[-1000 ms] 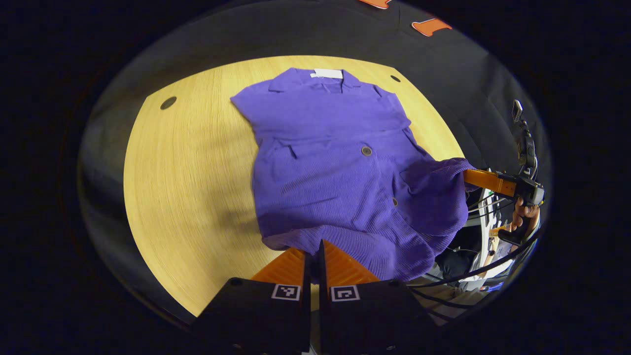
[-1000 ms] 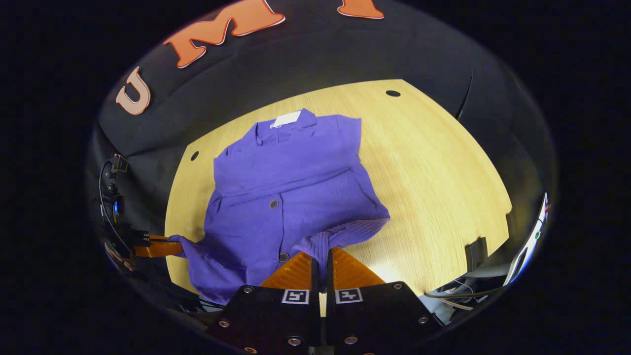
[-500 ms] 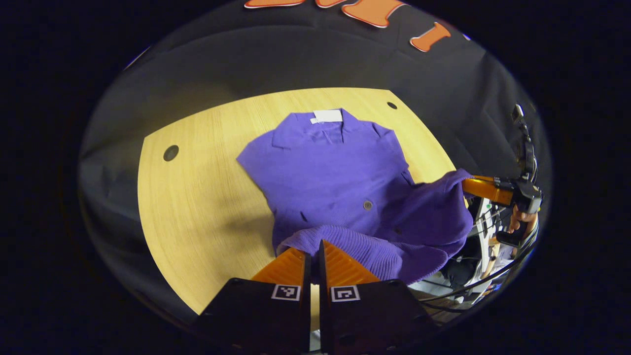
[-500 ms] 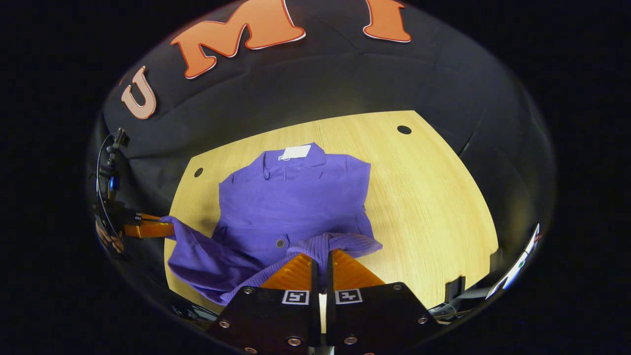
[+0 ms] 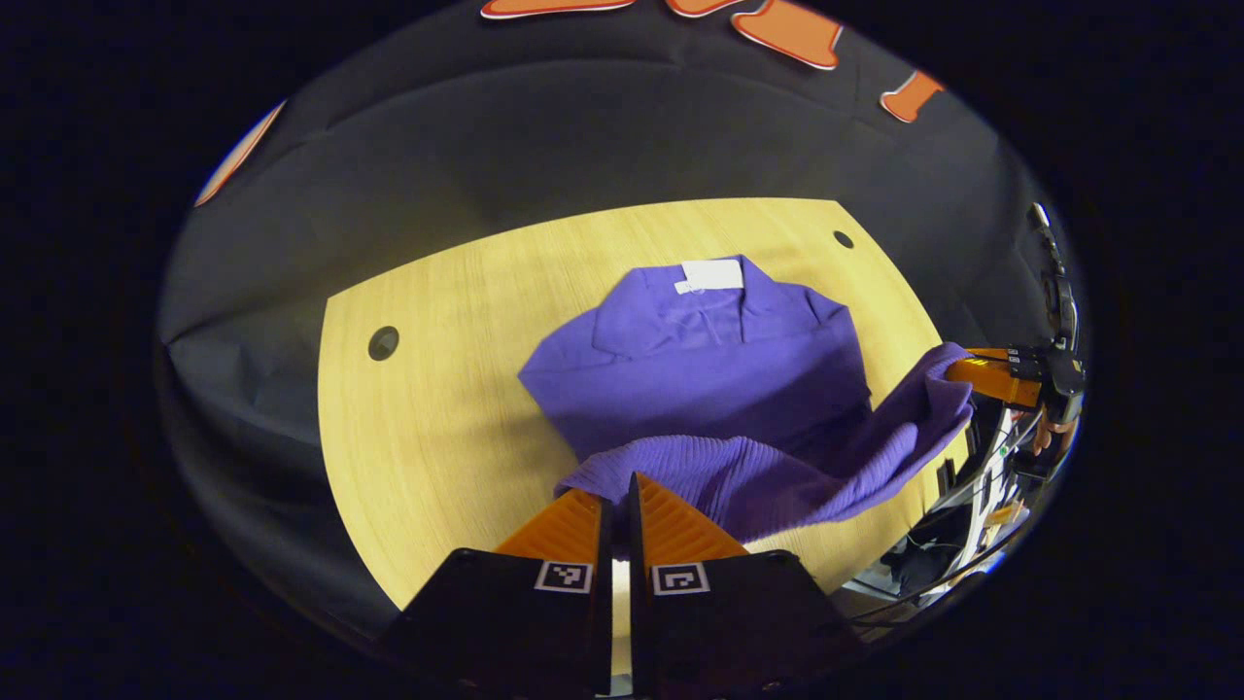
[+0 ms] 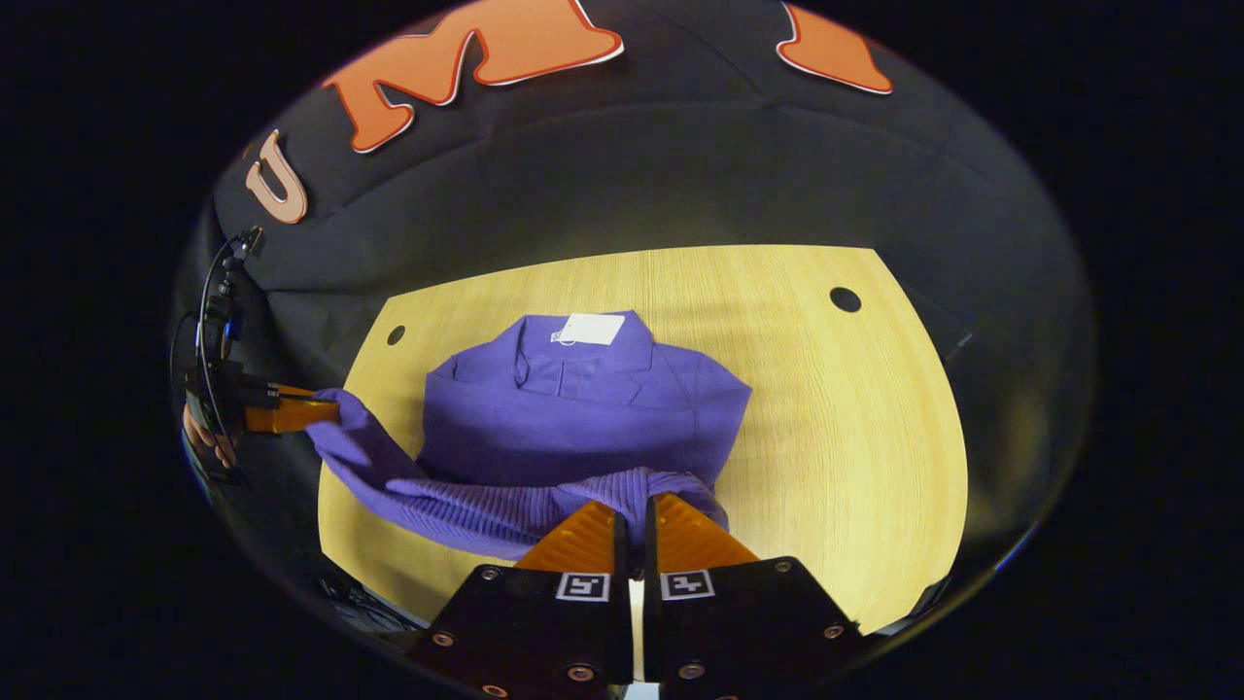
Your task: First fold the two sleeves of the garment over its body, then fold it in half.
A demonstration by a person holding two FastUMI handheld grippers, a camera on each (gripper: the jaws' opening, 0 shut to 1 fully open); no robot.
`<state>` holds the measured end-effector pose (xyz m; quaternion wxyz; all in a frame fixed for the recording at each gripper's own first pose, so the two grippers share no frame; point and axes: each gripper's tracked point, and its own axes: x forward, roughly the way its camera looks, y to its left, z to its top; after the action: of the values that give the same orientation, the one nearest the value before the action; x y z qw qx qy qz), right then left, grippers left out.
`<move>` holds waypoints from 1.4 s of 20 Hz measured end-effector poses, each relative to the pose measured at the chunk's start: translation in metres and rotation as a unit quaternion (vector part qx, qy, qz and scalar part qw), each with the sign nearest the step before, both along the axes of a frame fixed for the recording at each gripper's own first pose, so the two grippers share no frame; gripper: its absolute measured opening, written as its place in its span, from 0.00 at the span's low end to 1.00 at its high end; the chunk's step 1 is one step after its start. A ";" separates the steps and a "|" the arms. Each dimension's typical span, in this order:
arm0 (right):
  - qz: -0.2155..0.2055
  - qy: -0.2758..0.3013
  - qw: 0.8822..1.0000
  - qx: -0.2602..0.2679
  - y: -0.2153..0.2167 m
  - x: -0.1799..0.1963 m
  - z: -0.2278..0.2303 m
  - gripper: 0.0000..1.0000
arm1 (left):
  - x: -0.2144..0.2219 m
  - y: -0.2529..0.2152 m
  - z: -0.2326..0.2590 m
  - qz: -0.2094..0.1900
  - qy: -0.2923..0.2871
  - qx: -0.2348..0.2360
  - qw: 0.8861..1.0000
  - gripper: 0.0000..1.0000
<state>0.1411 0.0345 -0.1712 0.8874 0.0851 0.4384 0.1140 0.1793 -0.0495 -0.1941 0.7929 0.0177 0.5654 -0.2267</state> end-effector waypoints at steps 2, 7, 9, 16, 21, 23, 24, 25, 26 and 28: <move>0.005 0.005 1.000 0.001 -0.006 0.020 -0.003 0.04 | 0.019 0.001 -0.007 0.014 -0.003 0.018 1.000 0.08; 0.003 0.019 0.999 0.036 -0.006 0.066 -0.009 0.05 | 0.060 0.000 -0.014 0.061 -0.036 0.068 0.995 0.08; 0.003 0.022 0.999 0.038 -0.006 0.080 -0.015 0.05 | 0.072 -0.003 -0.011 0.069 -0.053 0.072 0.994 0.08; -0.005 0.039 0.998 0.055 -0.006 0.119 -0.027 0.05 | 0.109 -0.014 -0.016 0.079 -0.090 0.084 0.989 0.08; -0.051 0.046 0.993 0.098 -0.005 0.144 -0.031 0.16 | 0.144 -0.022 -0.022 0.088 -0.144 0.088 0.982 0.14; -0.066 0.031 0.991 0.111 -0.008 0.155 -0.024 0.43 | 0.154 -0.018 -0.024 0.095 -0.158 0.101 0.978 0.17; -0.072 0.023 0.990 0.118 -0.009 0.159 -0.019 0.40 | 0.156 -0.014 -0.026 0.100 -0.162 0.108 0.976 0.16; -0.078 0.014 0.989 0.126 -0.010 0.161 -0.013 0.45 | 0.159 -0.010 -0.024 0.107 -0.170 0.116 0.973 0.20; -0.084 0.005 0.988 0.129 -0.012 0.163 -0.008 0.47 | 0.166 -0.005 -0.018 0.116 -0.191 0.119 0.967 0.20; -0.087 -0.020 0.988 0.124 -0.020 0.163 0.003 0.56 | 0.180 -0.003 -0.004 0.123 -0.229 0.115 0.959 0.21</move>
<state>0.3045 0.0148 -0.1684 0.8850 0.2303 0.3943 0.0911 0.3588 -0.0526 -0.1980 0.9155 0.0908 0.3885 -0.0510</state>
